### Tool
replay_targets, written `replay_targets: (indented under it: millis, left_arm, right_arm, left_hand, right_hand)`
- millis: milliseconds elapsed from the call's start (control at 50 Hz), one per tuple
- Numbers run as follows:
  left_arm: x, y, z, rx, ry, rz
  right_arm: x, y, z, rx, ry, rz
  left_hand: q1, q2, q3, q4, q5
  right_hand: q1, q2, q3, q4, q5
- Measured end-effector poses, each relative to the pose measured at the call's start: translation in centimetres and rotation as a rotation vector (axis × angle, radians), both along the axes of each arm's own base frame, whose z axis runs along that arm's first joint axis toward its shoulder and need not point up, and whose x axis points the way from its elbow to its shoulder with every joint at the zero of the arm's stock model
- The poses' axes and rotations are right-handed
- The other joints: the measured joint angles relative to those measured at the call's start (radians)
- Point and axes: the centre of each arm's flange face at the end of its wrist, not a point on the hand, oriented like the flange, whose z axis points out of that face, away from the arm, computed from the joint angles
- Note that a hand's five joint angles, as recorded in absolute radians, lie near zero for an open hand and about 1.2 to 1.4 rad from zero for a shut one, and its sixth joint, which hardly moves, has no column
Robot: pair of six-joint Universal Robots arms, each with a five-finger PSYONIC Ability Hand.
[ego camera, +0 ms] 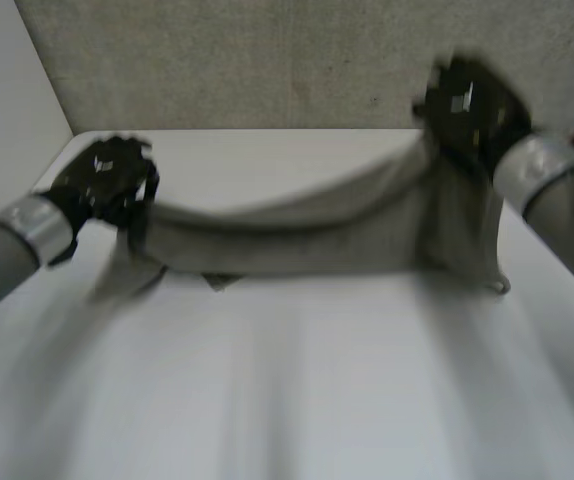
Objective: Fold the towel.
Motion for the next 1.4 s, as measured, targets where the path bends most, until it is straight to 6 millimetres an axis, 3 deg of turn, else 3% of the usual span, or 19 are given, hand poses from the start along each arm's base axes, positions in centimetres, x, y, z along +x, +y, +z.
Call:
replay_targets:
  millis: [100, 140, 180, 220, 300, 360, 420, 480, 500, 540, 580, 600, 660, 760, 860, 1060, 1100, 1200, 1400]
  left_arm:
    - [-1.8, -3.4, 4.3, -0.216, 0.021, 0.057]
    - [-2.3, -4.3, 8.3, -0.382, 0.065, 0.094]
    - [-2.4, -4.4, 10.7, -0.474, 0.096, 0.11]
    - [-2.3, -3.8, 15.3, -0.64, 0.16, 0.13]
    - [-1.6, -1.6, 20.5, -0.806, 0.251, 0.125]
    - [-1.4, -0.5, 21.1, -0.821, 0.28, 0.097]
    - [-1.5, -0.1, 19.8, -0.779, 0.274, 0.069]
    - [-1.7, 0.0, 16.5, -0.69, 0.238, 0.037]
    - [-1.9, 0.0, 14.5, -0.64, 0.214, 0.026]
    - [-2.0, 0.1, 12.6, -0.592, 0.19, 0.018]
    - [-2.1, 0.3, 8.7, -0.498, 0.137, 0.007]
    - [-2.1, 0.4, 7.9, -0.481, 0.125, 0.006]
    - [-1.8, 1.0, 2.1, -0.352, 0.03, -0.003]
    - [-1.2, 2.6, -4.8, -0.198, -0.092, -0.028]
    - [-0.9, 4.0, -8.8, -0.108, -0.164, -0.052]
    - [-0.9, 3.9, -9.3, -0.107, -0.181, -0.048]
    - [-1.0, 3.7, -9.2, -0.114, -0.178, -0.046]
    - [-1.0, 3.3, -9.1, -0.123, -0.175, -0.036]
    - [-0.5, 2.0, -8.8, -0.183, -0.178, 0.05]
  right_arm:
    - [0.8, -1.8, 6.9, -0.369, -0.157, -0.042]
    - [0.7, -1.7, 10.2, -0.508, -0.233, -0.049]
    - [0.5, -1.5, 11.8, -0.568, -0.272, -0.048]
    - [0.2, -0.9, 13.7, -0.627, -0.322, -0.038]
    - [-0.2, -0.3, 14.1, -0.603, -0.342, -0.004]
    - [-0.4, -0.3, 12.3, -0.515, -0.305, 0.024]
    - [-0.8, -0.5, 9.9, -0.42, -0.259, 0.042]
    - [-1.3, -0.7, 6.9, -0.313, -0.212, 0.054]
    - [-1.6, -0.7, 5.2, -0.258, -0.189, 0.06]
    - [-1.8, -0.6, 3.9, -0.219, -0.173, 0.066]
    - [-2.1, -0.3, 0.6, -0.125, -0.139, 0.081]
    - [-2.2, -0.2, 0.2, -0.111, -0.134, 0.084]
    - [-2.5, 0.6, -3.4, -0.01, -0.103, 0.1]
    - [-2.7, 1.7, -7.8, 0.109, -0.061, 0.105]
    - [-2.9, 2.8, -10.6, 0.184, -0.008, 0.097]
    - [-3.5, 4.4, -10.9, 0.282, 0.026, 0.036]
    - [-3.7, 4.5, -10.7, 0.3, 0.019, 0.015]
    - [-4.2, 4.4, -10.4, 0.324, -0.007, -0.027]
    - [-5.1, 4.0, -9.7, 0.345, -0.048, -0.076]
  left_hand:
    - [0.0, 0.0, 0.0, 0.0, 0.0]
    - [0.0, 0.009, 0.0, 0.0, 0.003]
    - [0.0, 0.018, 0.0, 0.0, 0.006]
    - [0.0, 0.023, 0.0, 0.0, 0.009]
    - [0.0, 0.023, 0.0, 0.0, 0.013]
    - [0.0, 0.023, 0.0, 0.0, 0.014]
    - [0.0, 0.023, 0.0, 0.0, 0.014]
    - [0.0, 0.023, 0.0, 0.0, 0.014]
    - [0.0, 0.023, 0.0, 0.0, 0.014]
    - [0.0, 0.023, 0.0, 0.0, 0.014]
    - [0.0, 0.023, 0.0, 0.0, 0.014]
    - [0.0, 0.023, 0.0, 0.0, 0.014]
    - [0.0, 0.023, 0.0, 0.0, 0.014]
    - [0.0, 0.023, 0.0, 0.0, 0.014]
    - [0.0, 0.024, 0.0, 0.0, 0.014]
    - [0.0, 0.024, 0.0, 0.0, 0.014]
    - [-0.089, -0.083, 0.0, 0.0, -0.092]
    - [-0.613, -0.599, 0.0, 0.0, -0.621]
    - [-0.694, -0.691, 0.0, 0.0, -0.742]
  right_hand:
    - [0.0, 0.0, 0.0, 0.0, 0.0]
    - [0.0, 0.013, 0.0, 0.0, 0.0]
    - [0.0, 0.013, 0.0, 0.0, 0.0]
    - [0.0, 0.013, 0.0, 0.0, 0.0]
    - [0.0, 0.014, 0.0, 0.0, 0.001]
    - [0.0, 0.013, 0.0, 0.0, 0.001]
    - [0.0, 0.014, 0.0, 0.0, 0.001]
    - [0.0, 0.014, 0.0, 0.0, 0.001]
    - [0.0, 0.014, 0.0, 0.0, 0.001]
    - [0.0, 0.014, 0.0, 0.0, 0.001]
    - [0.0, 0.014, 0.0, 0.0, 0.001]
    - [0.0, 0.014, 0.0, 0.0, 0.001]
    - [0.0, 0.014, 0.0, 0.0, 0.001]
    - [0.0, 0.014, 0.0, 0.0, 0.001]
    - [0.0, 0.014, 0.0, 0.0, 0.001]
    - [0.0, 0.014, 0.0, 0.0, 0.001]
    - [0.0, 0.014, 0.0, 0.0, 0.001]
    - [0.0, 0.014, 0.0, 0.0, 0.001]
    - [0.0, 0.014, 0.0, 0.0, 0.001]
